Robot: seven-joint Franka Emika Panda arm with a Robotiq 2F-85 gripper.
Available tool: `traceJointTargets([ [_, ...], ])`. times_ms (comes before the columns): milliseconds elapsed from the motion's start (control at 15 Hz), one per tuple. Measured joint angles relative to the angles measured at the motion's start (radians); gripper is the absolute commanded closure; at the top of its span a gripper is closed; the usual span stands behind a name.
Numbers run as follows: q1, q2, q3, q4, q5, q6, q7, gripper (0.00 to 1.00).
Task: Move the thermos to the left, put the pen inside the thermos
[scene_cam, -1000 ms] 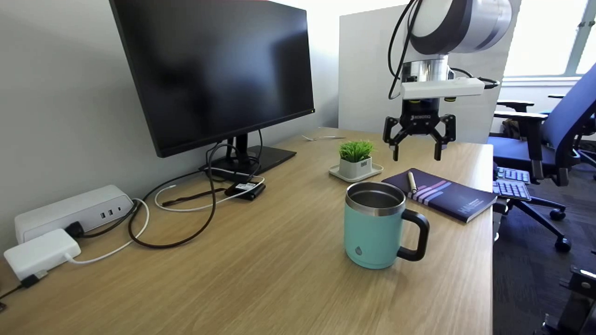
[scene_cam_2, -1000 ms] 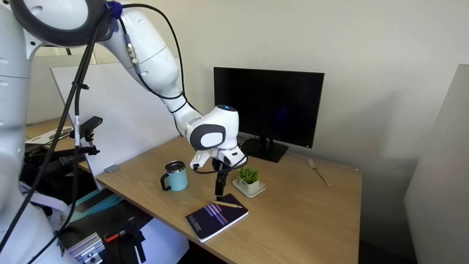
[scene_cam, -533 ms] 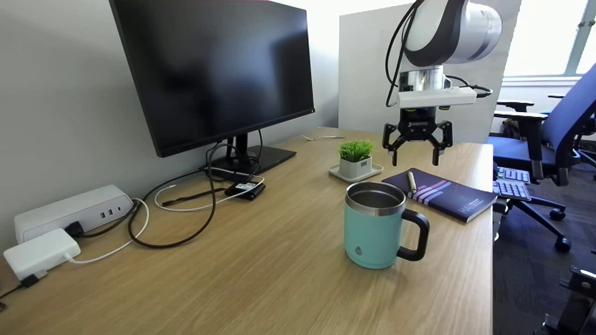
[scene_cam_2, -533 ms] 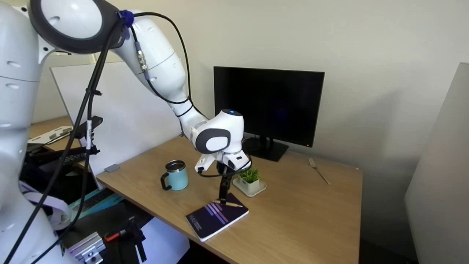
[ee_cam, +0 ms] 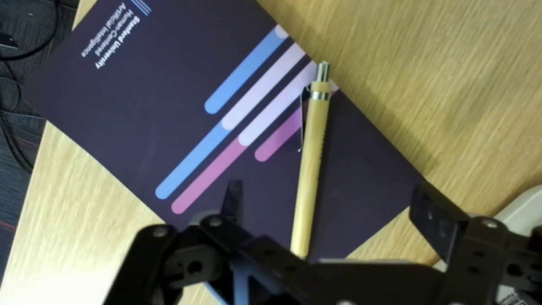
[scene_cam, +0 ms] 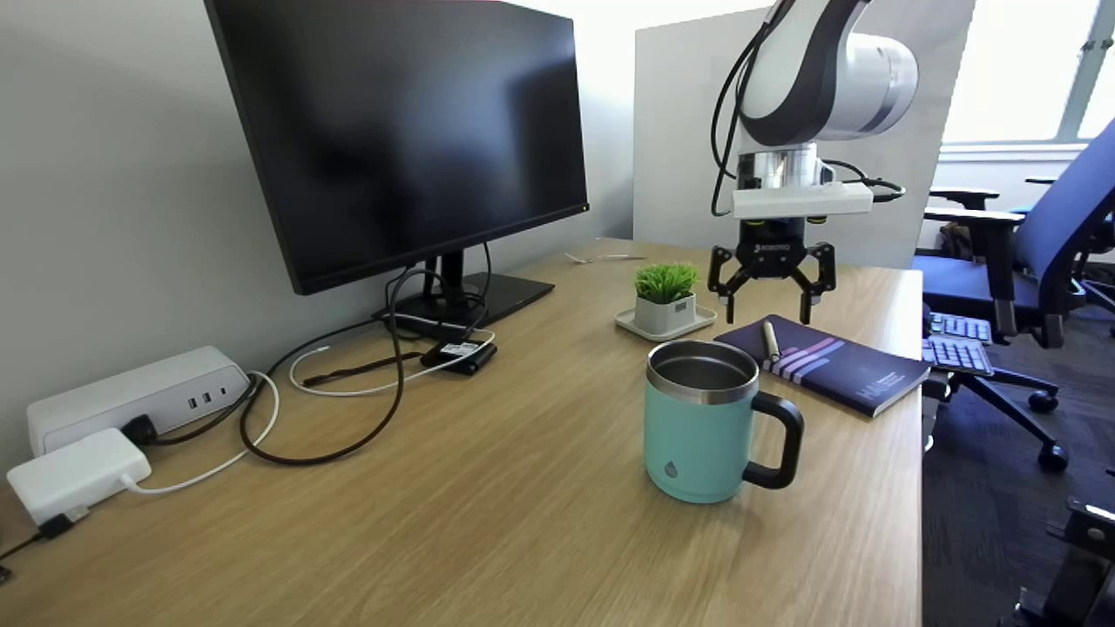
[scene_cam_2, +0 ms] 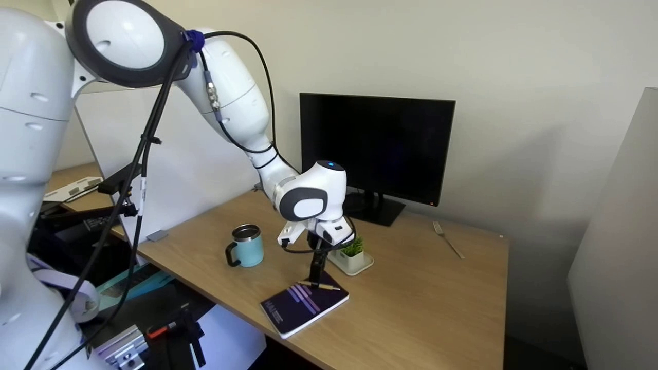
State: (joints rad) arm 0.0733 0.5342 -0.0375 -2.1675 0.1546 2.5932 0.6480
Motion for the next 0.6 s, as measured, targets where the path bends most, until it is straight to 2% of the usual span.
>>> traceJointTargets([
  [400,0.0,0.033,-0.002,0.021,0.019,0.0,0.0,0.0],
  [467,0.0,0.036,-0.003,0.022,0.022,0.0,0.0,0.03],
  [533,0.0,0.039,-0.004,0.023,0.023,0.0,0.0,0.26],
  [600,0.0,0.042,-0.005,0.025,0.025,0.0,0.0,0.27],
])
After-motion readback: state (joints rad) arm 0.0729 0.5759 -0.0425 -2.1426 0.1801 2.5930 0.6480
